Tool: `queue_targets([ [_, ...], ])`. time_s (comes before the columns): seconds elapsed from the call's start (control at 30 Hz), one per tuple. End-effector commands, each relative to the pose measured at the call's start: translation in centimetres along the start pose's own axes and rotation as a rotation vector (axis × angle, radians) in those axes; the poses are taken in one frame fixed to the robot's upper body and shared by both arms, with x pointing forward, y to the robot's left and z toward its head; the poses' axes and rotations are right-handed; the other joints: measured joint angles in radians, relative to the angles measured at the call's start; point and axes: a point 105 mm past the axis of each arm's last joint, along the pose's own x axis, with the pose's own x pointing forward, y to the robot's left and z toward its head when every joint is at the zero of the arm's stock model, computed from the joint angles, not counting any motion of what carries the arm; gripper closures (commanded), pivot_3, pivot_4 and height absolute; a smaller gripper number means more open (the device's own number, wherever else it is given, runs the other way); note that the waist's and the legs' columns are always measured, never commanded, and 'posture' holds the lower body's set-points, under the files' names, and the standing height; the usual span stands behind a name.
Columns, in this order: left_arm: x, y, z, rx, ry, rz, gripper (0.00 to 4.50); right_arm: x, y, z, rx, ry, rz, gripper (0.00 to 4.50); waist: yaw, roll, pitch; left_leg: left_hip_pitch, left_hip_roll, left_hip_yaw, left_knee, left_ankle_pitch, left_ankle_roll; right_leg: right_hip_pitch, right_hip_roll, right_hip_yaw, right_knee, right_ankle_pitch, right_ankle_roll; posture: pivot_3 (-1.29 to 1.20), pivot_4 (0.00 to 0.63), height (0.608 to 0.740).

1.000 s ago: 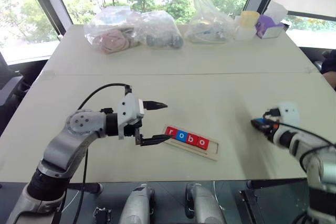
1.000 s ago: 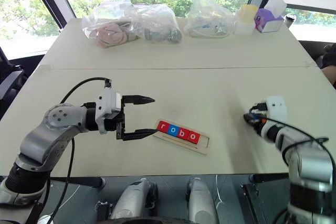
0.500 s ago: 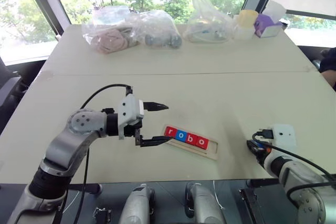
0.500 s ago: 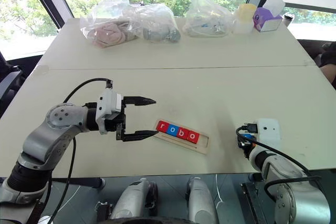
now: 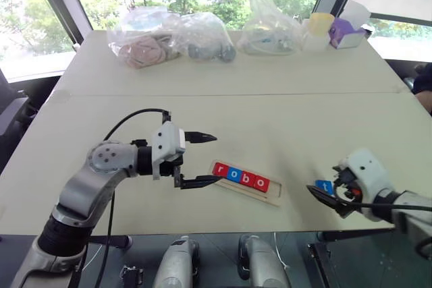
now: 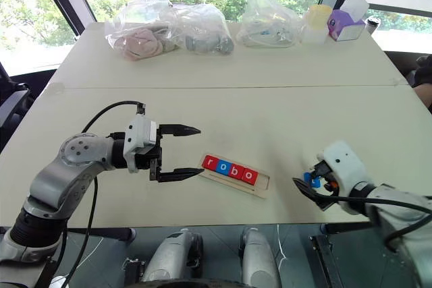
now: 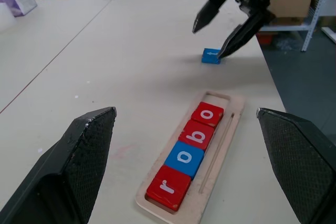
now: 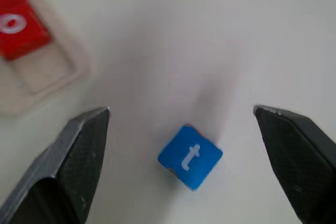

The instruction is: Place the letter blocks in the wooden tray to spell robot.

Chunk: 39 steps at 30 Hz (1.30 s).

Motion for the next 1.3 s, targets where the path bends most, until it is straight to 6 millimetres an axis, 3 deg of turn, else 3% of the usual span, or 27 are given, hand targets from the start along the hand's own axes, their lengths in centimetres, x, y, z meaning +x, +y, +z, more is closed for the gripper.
queue_targets([
  [0.03, 0.2, 0.0, 0.7, 0.036, -0.022, -0.009, 0.00, -1.2, -1.6, 0.1, -0.202, -0.016, 0.111, 0.05, 0.000, 0.000, 0.000, 0.000, 0.000, 0.000, 0.000, 0.000, 0.000, 0.000, 0.000, 0.000, 0.000, 0.000, 0.000, 0.00, 0.150, 0.740],
  [0.17, 0.2, 0.2, 0.8, 0.043, -0.025, -0.005, 0.00, -1.0, -3.0, -1.9, -0.391, 0.039, 0.195, 0.05, 0.000, -0.001, 0.000, 0.000, 0.000, 0.001, 0.000, 0.000, 0.000, 0.000, 0.000, 0.000, -0.001, 0.000, 0.000, 0.00, 0.150, 0.740],
  [0.3, 0.3, 0.4, 0.9, 0.046, -0.026, 0.000, 0.00, -0.3, -4.7, -2.9, -0.428, 0.047, 0.234, 0.05, -0.002, -0.001, 0.001, 0.000, -0.001, 0.001, 0.001, 0.000, 0.000, 0.001, 0.000, 0.001, 0.000, 0.000, 0.000, 0.00, 0.150, 0.740],
  [0.4, 0.3, 0.4, 0.9, 0.048, -0.024, 0.002, 0.00, 0.4, -5.6, -2.6, -0.405, 0.009, 0.239, 0.05, -0.002, -0.001, 0.001, 0.002, -0.001, 0.002, 0.001, 0.000, 0.001, 0.001, 0.000, 0.001, 0.001, 0.000, 0.000, 0.00, 0.150, 0.740],
  [0.77, 0.0, 0.3, 1.1, 0.049, -0.015, 0.022, 0.00, 2.0, -4.4, -2.2, -0.330, -0.023, 0.392, 0.05, 0.001, -0.001, 0.001, 0.003, -0.001, 0.002, 0.001, 0.000, 0.001, 0.001, 0.000, 0.002, 0.004, 0.002, -0.003, 0.00, 0.150, 0.740],
  [1.23, 0.1, 0.4, 1.2, 0.051, -0.019, 0.020, 0.00, 2.6, -4.1, -2.7, -0.322, -0.021, 0.401, 0.05, 0.001, -0.001, 0.000, 0.004, -0.001, 0.002, 0.001, 0.001, 0.001, 0.002, 0.000, 0.002, 0.004, 0.002, -0.003, 0.00, 0.150, 0.740],
  [1.3, 0.1, 0.5, 1.2, 0.052, -0.019, 0.020, 0.00, 2.7, -4.2, -2.9, -0.321, -0.019, 0.399, 0.56, 0.001, -0.001, 0.000, 0.004, -0.001, 0.002, 0.001, 0.001, 0.001, 0.002, 0.000, 0.002, 0.004, 0.002, -0.004, 0.00, 0.150, 0.740],
])
